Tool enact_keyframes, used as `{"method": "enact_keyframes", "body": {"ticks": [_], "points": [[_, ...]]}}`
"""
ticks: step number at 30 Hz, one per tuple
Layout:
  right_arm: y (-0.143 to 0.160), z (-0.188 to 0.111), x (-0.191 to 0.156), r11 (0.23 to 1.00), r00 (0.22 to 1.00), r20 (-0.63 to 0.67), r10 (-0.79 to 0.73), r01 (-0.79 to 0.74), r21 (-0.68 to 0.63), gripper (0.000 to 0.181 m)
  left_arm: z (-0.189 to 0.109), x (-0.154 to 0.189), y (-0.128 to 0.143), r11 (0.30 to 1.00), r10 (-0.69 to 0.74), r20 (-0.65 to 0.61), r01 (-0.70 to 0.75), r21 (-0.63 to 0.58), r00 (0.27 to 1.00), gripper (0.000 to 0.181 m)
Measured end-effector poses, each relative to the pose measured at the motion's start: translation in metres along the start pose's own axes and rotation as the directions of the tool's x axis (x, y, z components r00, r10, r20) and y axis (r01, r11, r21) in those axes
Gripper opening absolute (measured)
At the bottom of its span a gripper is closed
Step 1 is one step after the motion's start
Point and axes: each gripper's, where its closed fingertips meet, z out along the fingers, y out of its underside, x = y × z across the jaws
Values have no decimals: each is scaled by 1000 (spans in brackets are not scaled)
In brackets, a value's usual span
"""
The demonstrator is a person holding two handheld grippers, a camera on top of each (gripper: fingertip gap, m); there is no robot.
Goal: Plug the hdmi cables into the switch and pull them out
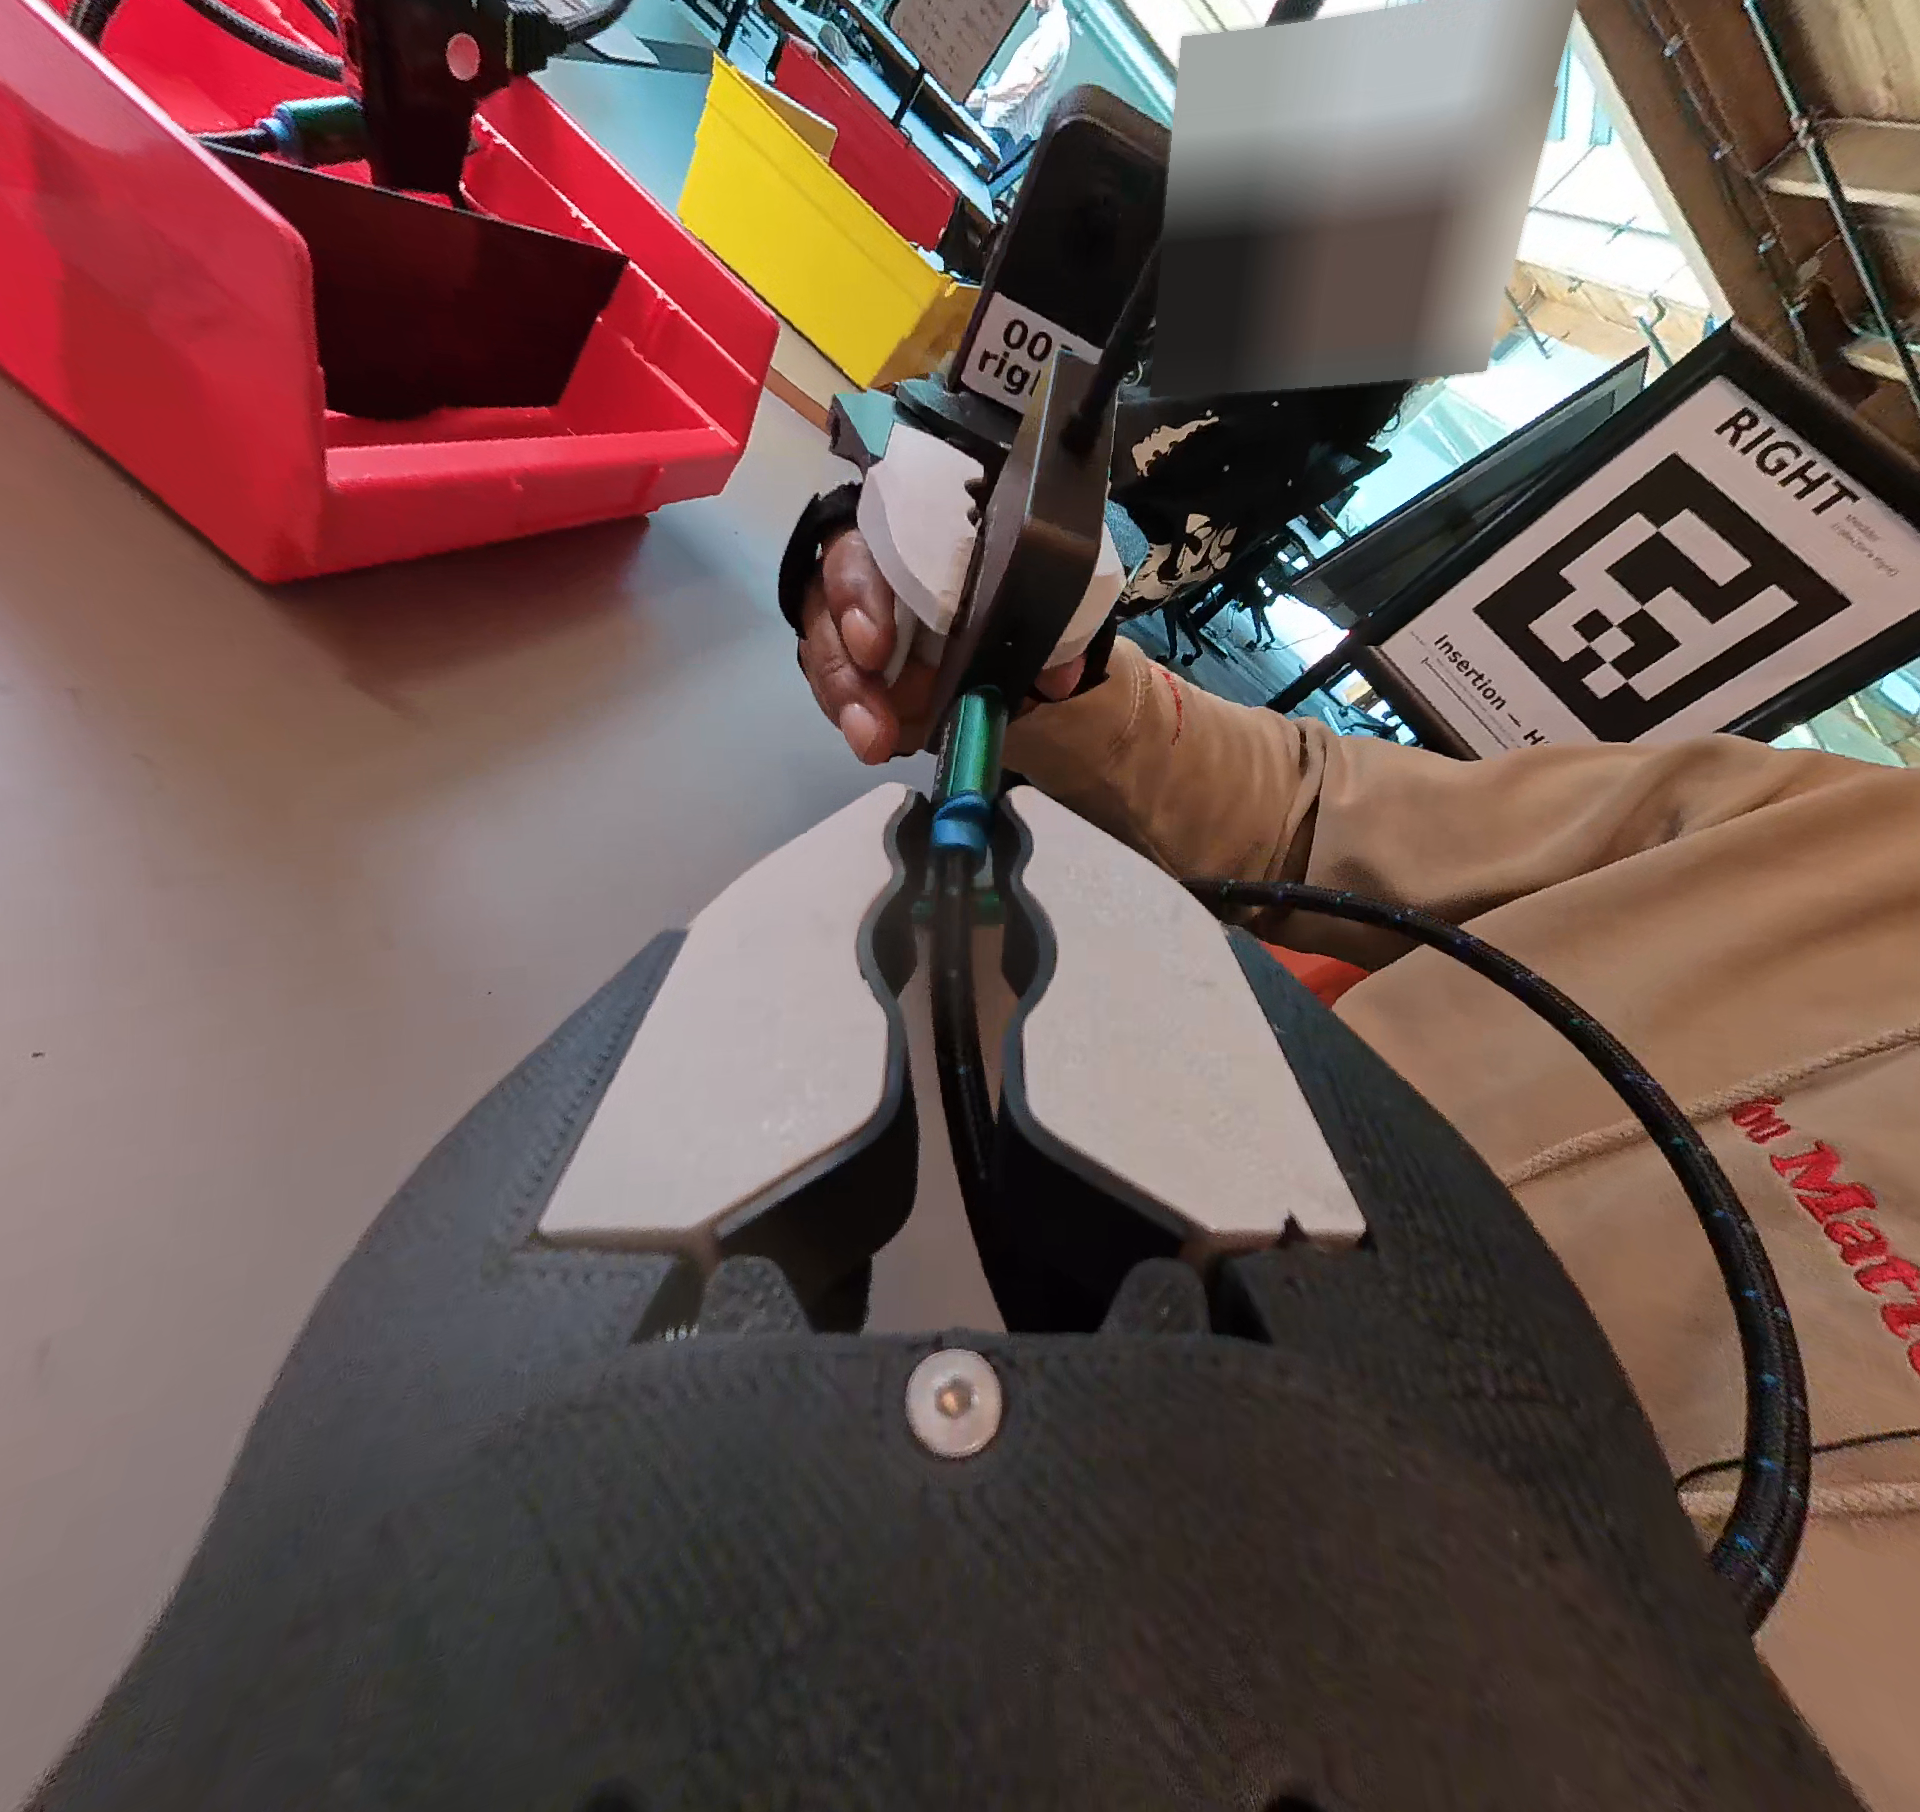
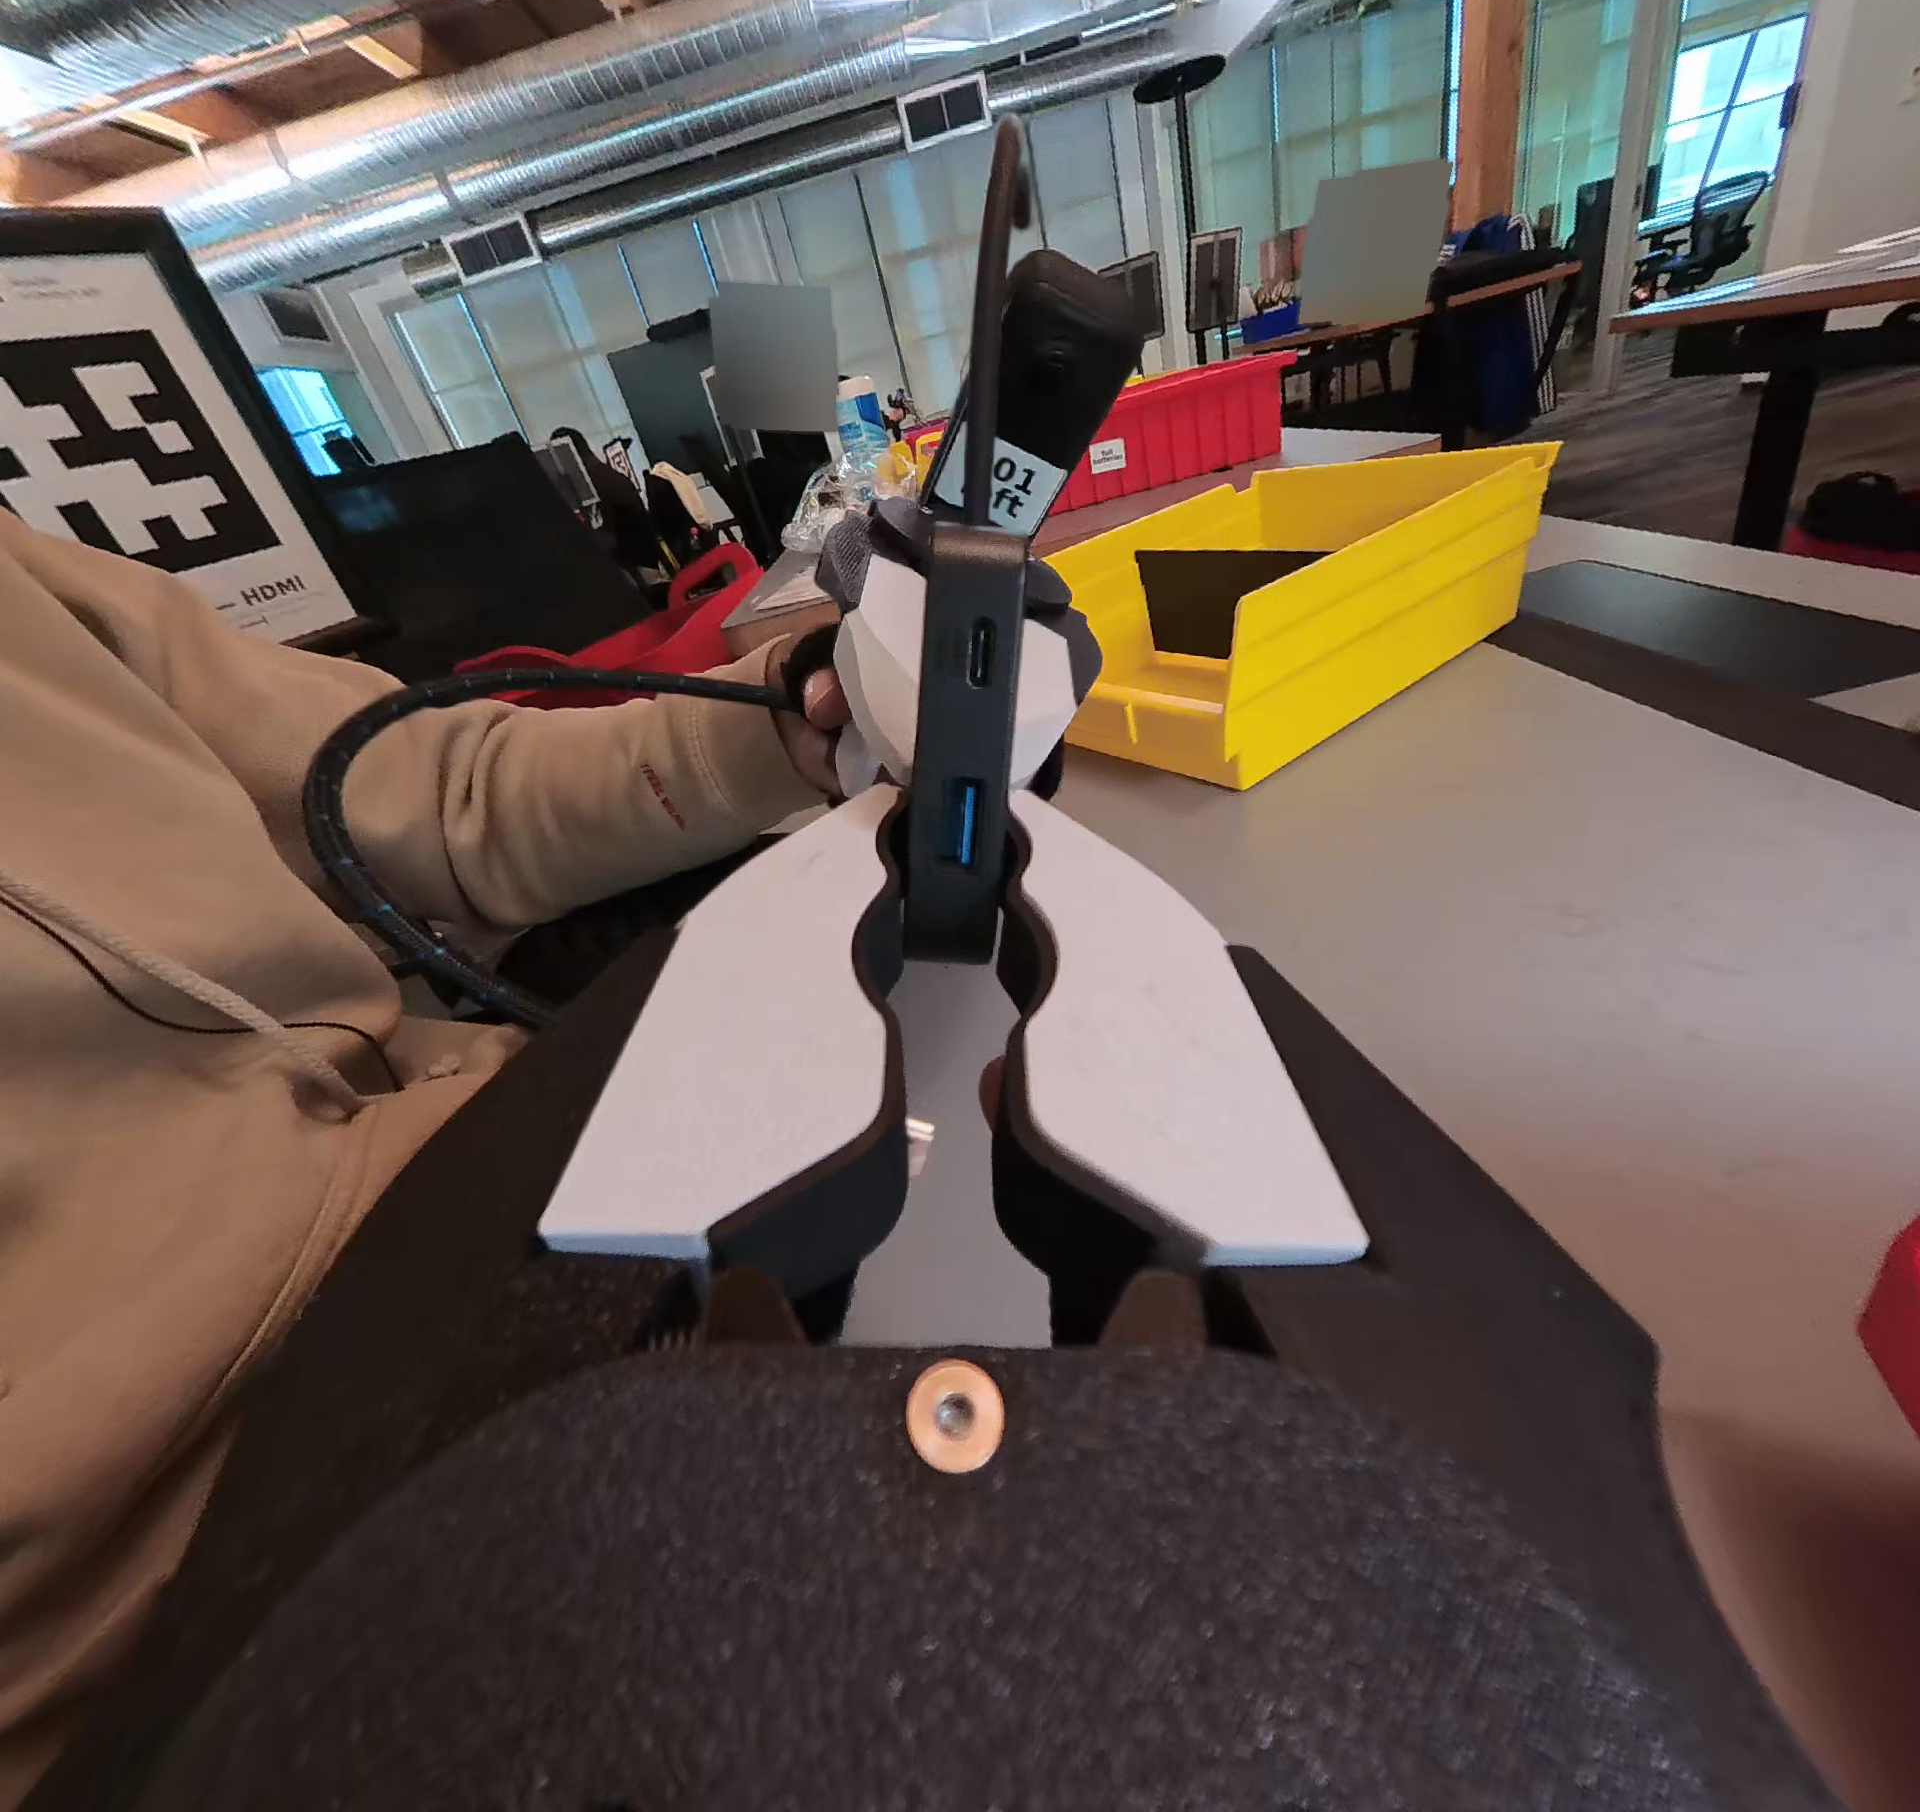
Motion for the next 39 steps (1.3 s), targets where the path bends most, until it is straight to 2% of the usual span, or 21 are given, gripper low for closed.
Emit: {"method": "enact_keyframes", "body": {"ticks": [4,14,20,27,32,36,39], "points": [[5,1,3,999,999,8,46,-46,26,14,0,-2,1,999,-41,-14,41,30,999,12],[-4,3,10,971,990,8,138,-137,197,14,-3,-1,-13,969,-150,-75,162,186,986,12],[-4,9,1,991,996,15,84,-85,105,14,-10,7,-12,989,-70,-33,74,128,997,13],[-5,7,-3,1000,1000,-13,11,-11,30,17,-11,11,-9,990,-71,-46,76,118,996,13],[-19,9,-5,979,997,5,71,-70,193,14,-12,15,-19,974,-98,-83,113,197,992,13],[-32,9,-1,908,985,30,170,-168,385,14,-13,19,-28,936,-140,-143,178,303,980,13],[-34,7,-1,884,981,43,187,-187,428,14,-12,20,-28,929,-139,-141,178,324,980,13]]}}
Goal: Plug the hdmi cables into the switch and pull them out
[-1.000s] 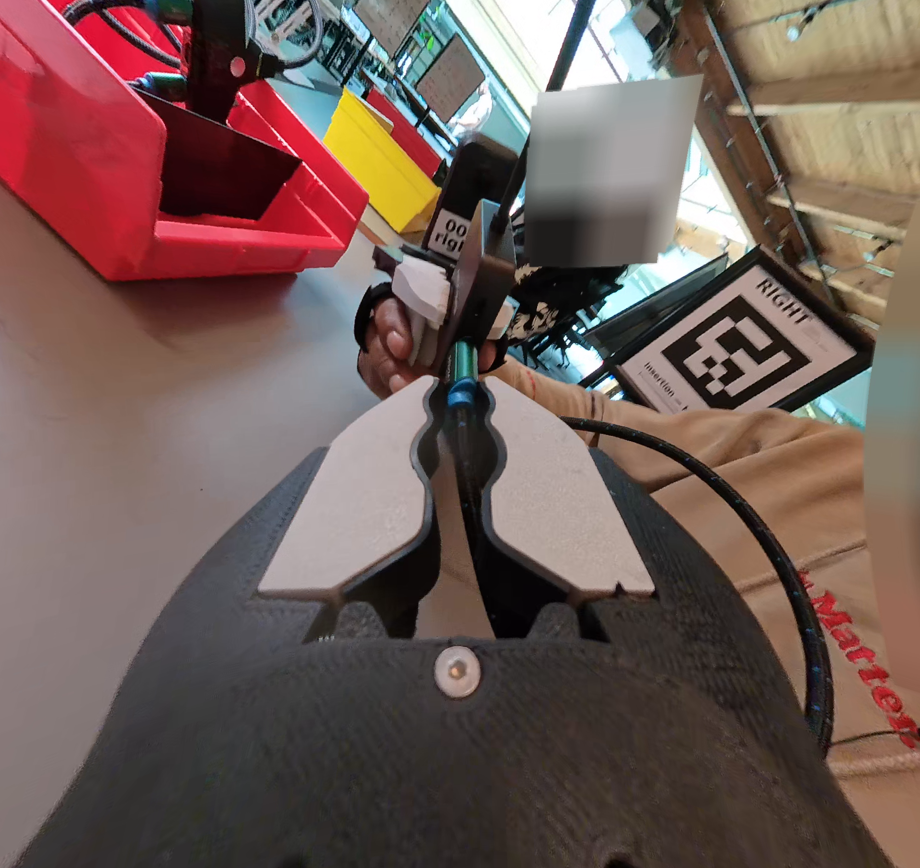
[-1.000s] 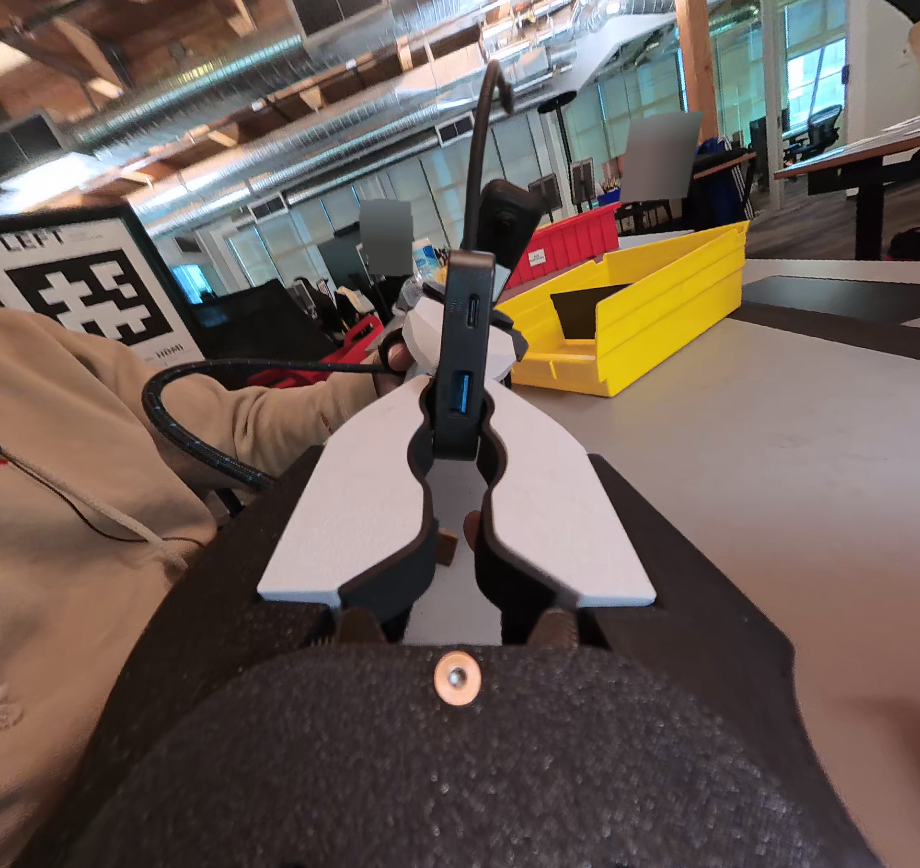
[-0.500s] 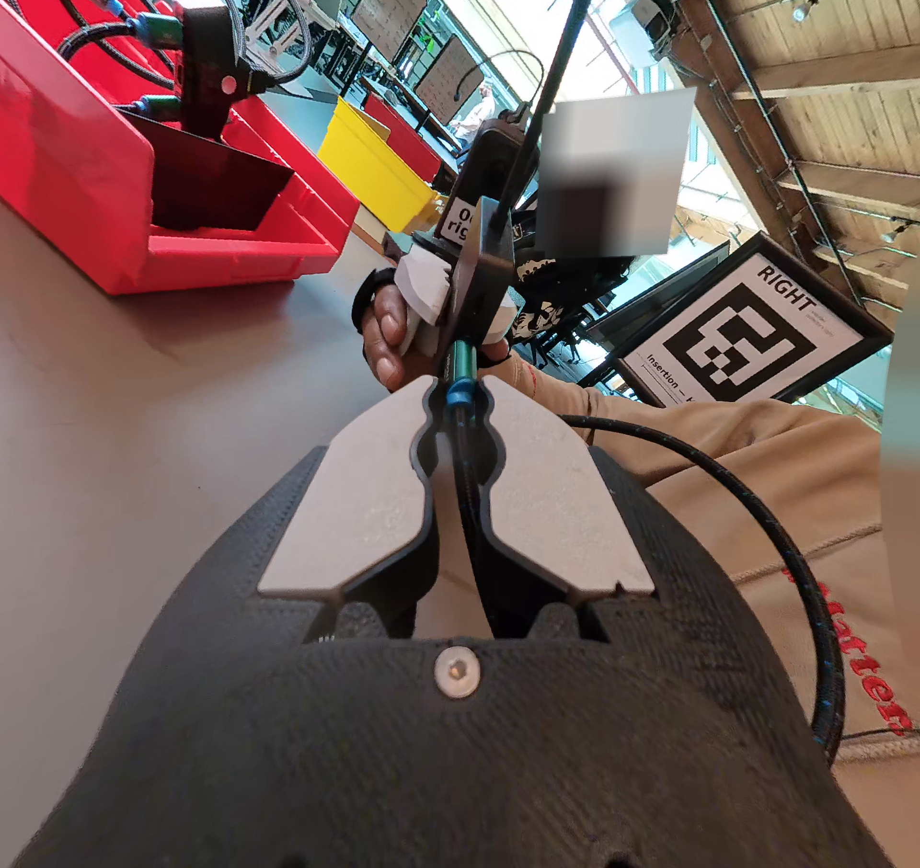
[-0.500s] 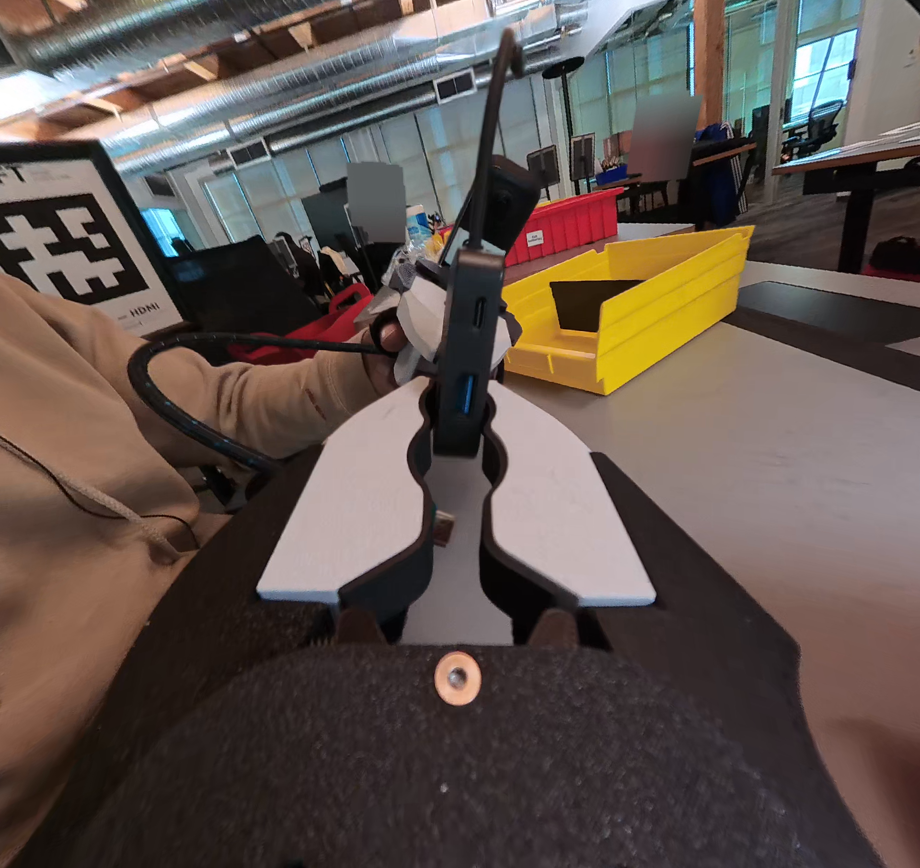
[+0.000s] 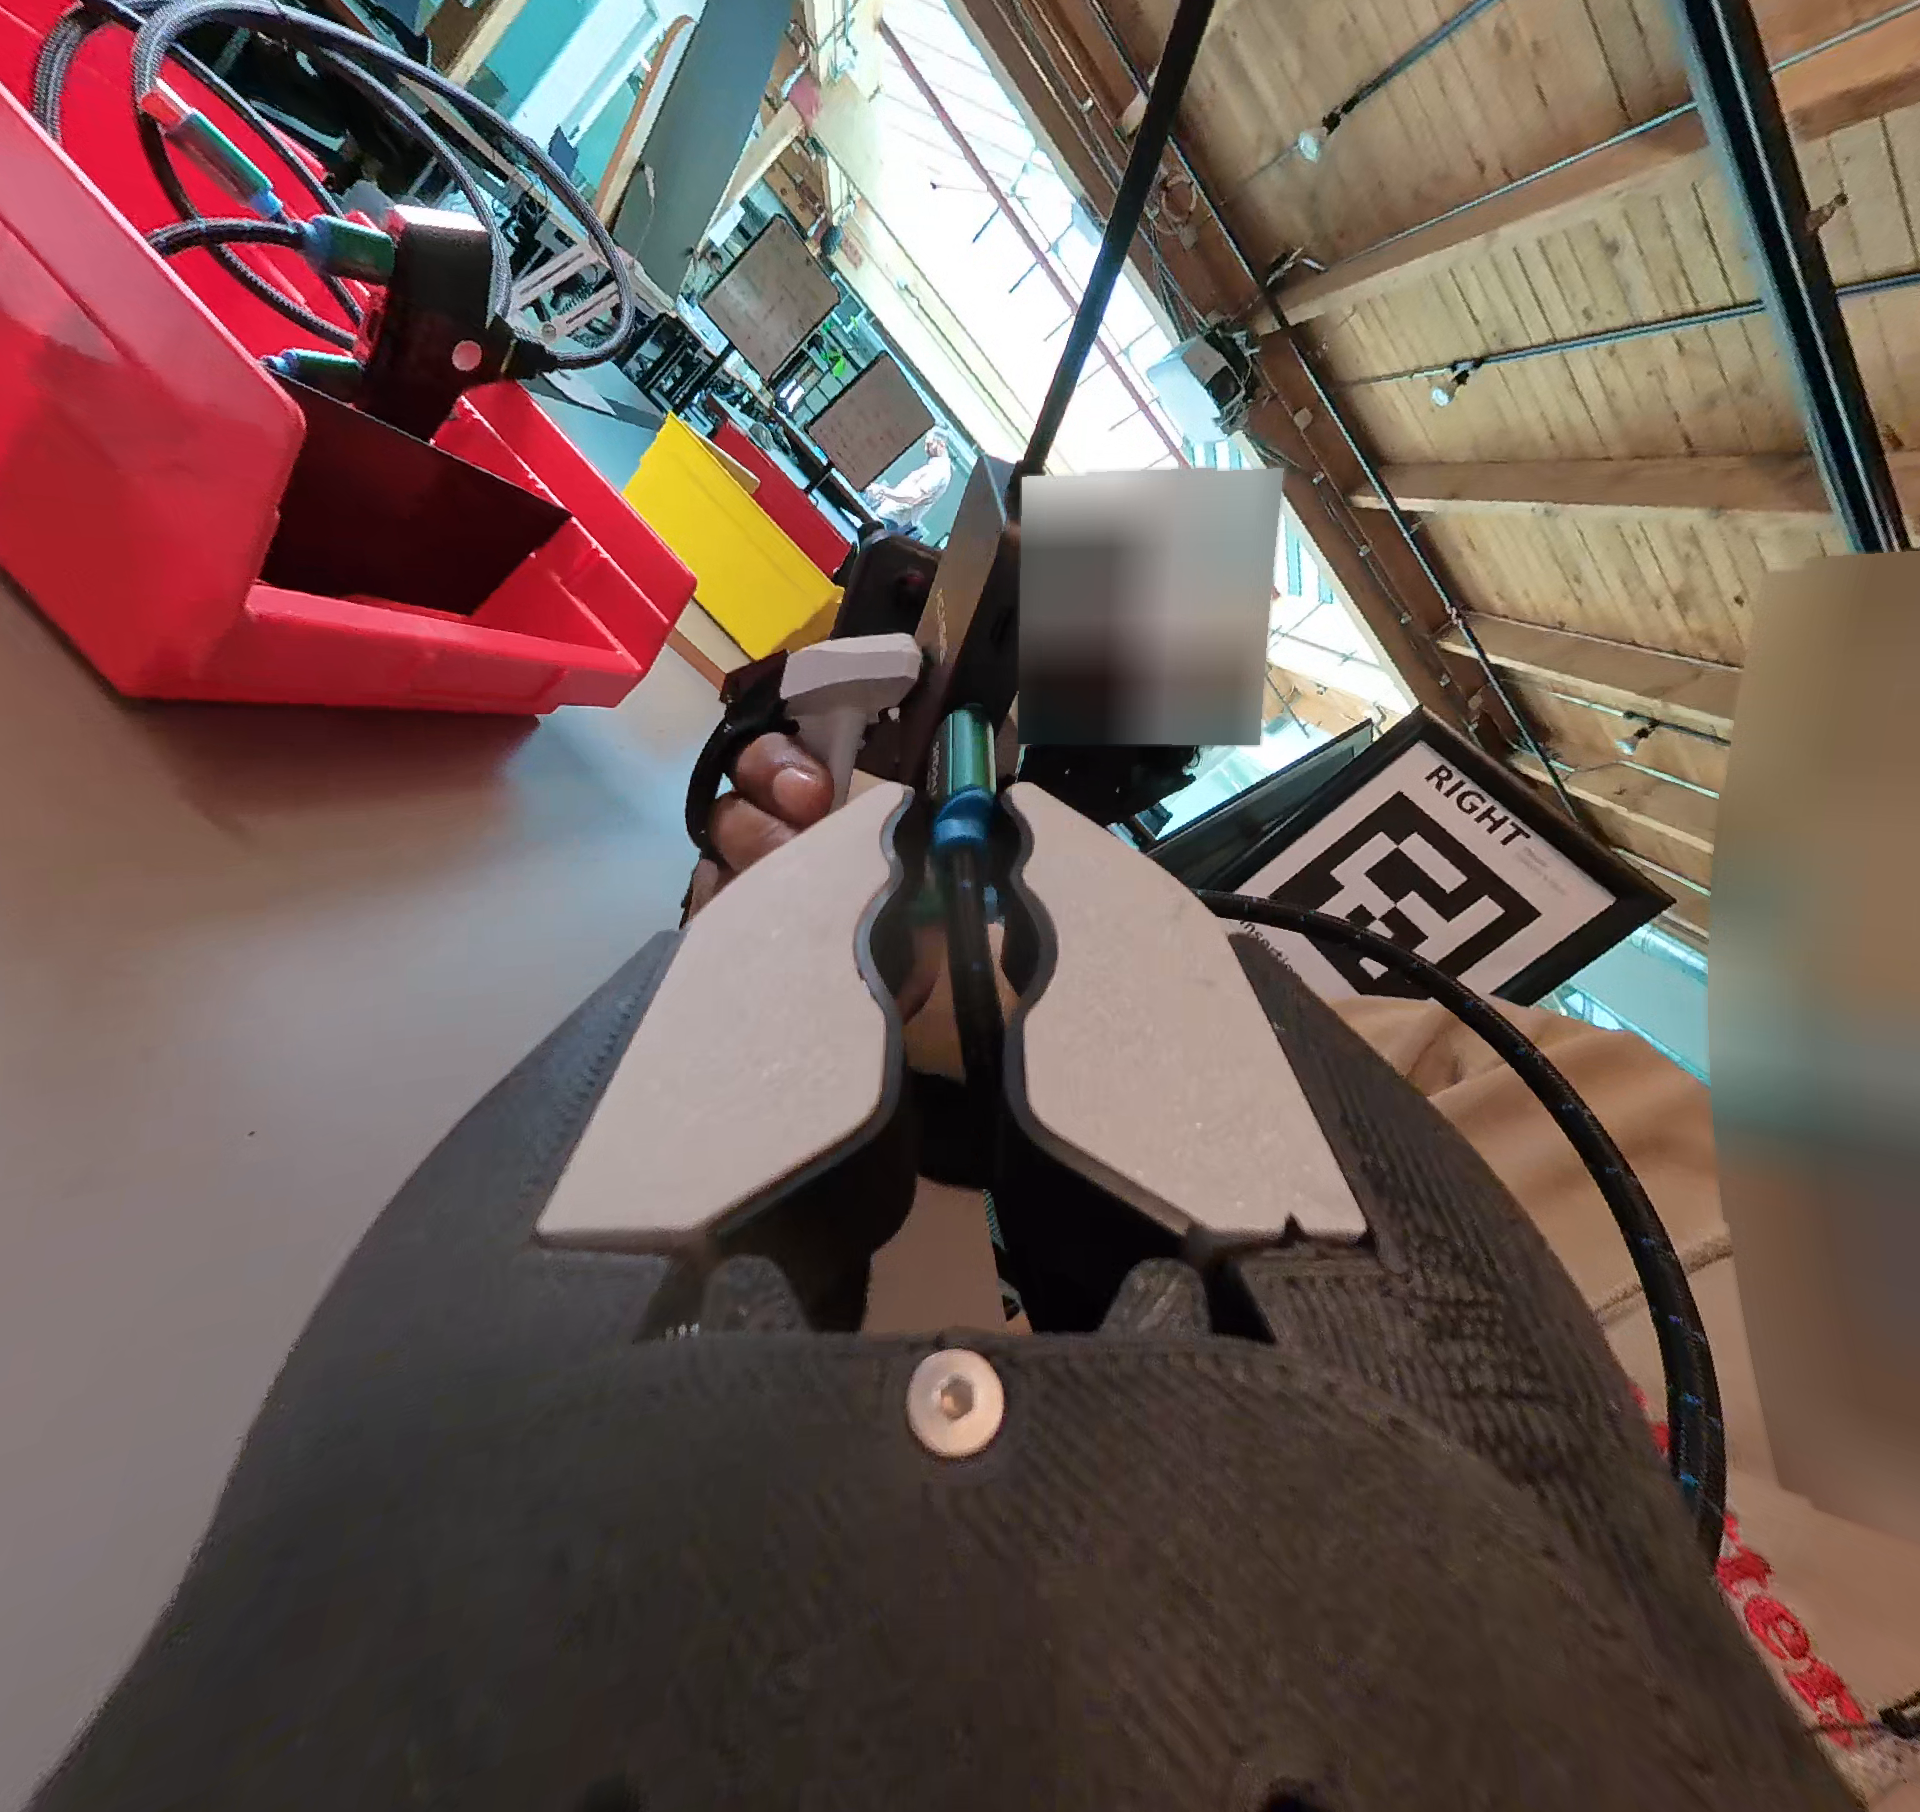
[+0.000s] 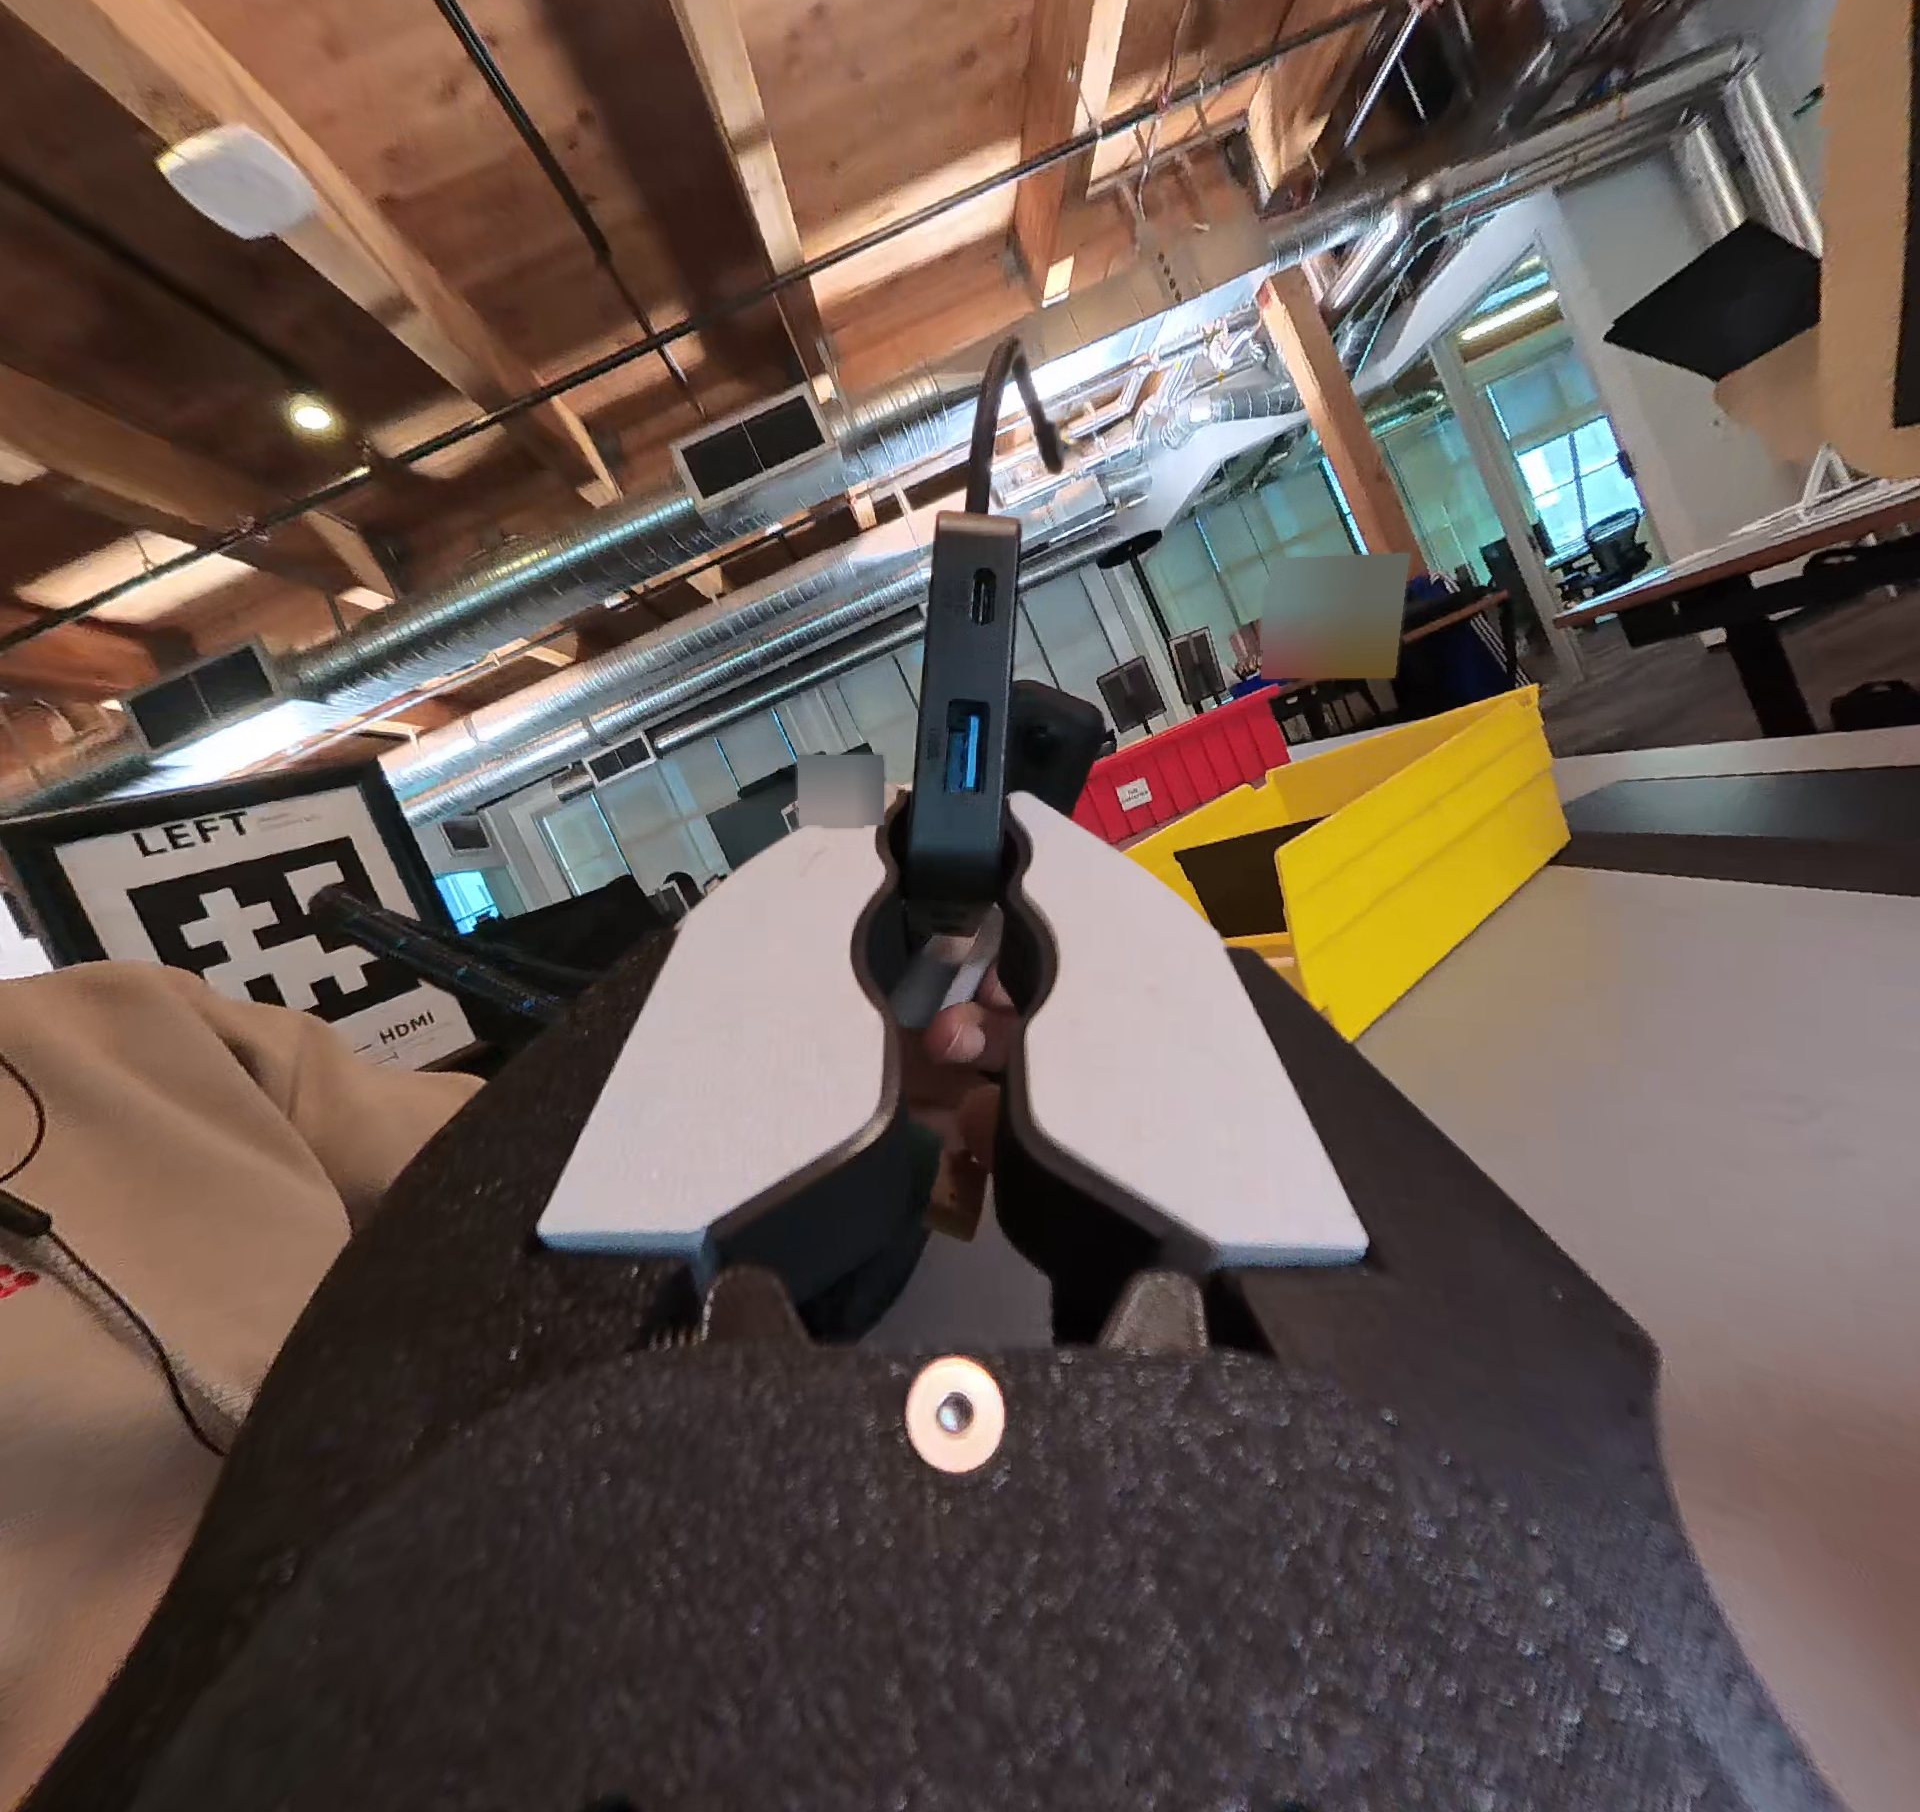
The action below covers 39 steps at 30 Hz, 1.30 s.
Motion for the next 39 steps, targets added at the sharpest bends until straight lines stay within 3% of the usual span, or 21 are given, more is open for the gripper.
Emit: {"method": "enact_keyframes", "body": {"ticks": [3,5,15,21,27,33,39], "points": [[3,0,-5,997,999,40,-19,22,-71,14,-1,4,4,998,21,-10,-22,-62,1000,13],[12,-2,-7,979,996,71,-56,68,-194,14,-4,4,12,989,42,7,-40,-142,999,13],[45,-20,-15,811,980,180,-79,169,-561,14,-10,1,43,912,137,45,-108,-395,990,13],[42,-14,-9,841,986,129,-104,157,-519,17,-11,-9,54,891,133,69,-89,-444,989,12],[49,-23,-17,765,976,193,-98,198,-613,14,-7,-10,69,855,154,56,-105,-507,986,12],[50,-30,-22,745,972,231,-38,181,-642,14,-3,-5,75,846,135,22,-103,-524,991,13],[68,-39,-15,658,975,214,-59,199,-726,14,-9,-19,86,786,200,90,-105,-610,976,12]]}}
